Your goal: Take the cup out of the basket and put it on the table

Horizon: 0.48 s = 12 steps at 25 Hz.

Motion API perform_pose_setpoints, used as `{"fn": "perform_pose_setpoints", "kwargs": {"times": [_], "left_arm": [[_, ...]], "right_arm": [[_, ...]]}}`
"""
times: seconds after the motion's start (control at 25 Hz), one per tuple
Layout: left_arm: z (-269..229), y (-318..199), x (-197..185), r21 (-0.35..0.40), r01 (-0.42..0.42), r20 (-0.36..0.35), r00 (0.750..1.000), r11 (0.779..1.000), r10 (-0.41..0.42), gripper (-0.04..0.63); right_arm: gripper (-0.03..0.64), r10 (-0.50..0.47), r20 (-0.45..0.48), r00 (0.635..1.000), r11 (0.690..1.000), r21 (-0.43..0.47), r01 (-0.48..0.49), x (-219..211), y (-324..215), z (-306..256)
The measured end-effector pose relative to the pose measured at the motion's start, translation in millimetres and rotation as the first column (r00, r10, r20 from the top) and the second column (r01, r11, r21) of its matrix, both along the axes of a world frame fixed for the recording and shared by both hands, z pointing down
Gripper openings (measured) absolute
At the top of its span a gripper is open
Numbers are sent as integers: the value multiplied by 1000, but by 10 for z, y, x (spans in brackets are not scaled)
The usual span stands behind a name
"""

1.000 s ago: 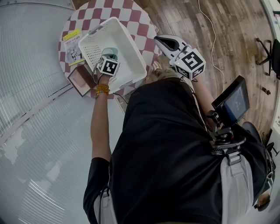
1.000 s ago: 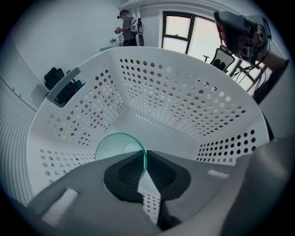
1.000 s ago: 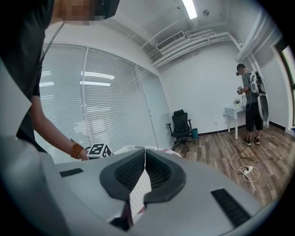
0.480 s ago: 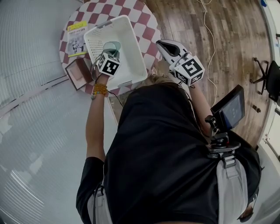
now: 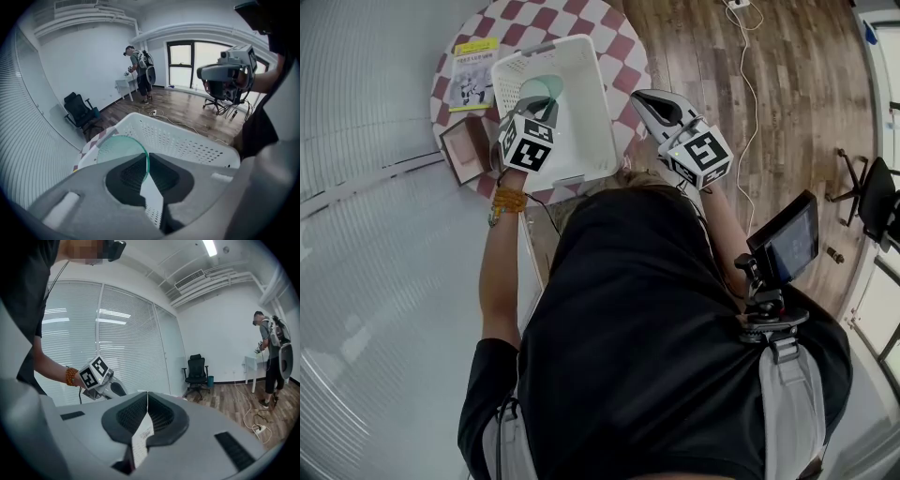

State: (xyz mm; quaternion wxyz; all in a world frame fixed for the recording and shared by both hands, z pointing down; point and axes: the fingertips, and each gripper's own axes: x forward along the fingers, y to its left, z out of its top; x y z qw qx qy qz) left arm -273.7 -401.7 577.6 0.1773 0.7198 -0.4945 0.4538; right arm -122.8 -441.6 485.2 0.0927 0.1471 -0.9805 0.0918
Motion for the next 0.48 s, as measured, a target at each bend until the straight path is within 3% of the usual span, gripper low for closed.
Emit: {"fn": "perform_pose_setpoints", "kwargs": {"times": [0.28, 0.48], "left_arm": [[-481, 77, -18, 126, 54, -43, 998, 991, -49, 25], [-684, 192, -75, 167, 94, -71, 994, 982, -83, 25]], "right_arm": [[12, -51, 6, 999, 998, 37, 50, -203, 24, -121], [12, -101, 11, 995, 993, 57, 101, -410, 38, -213]]}}
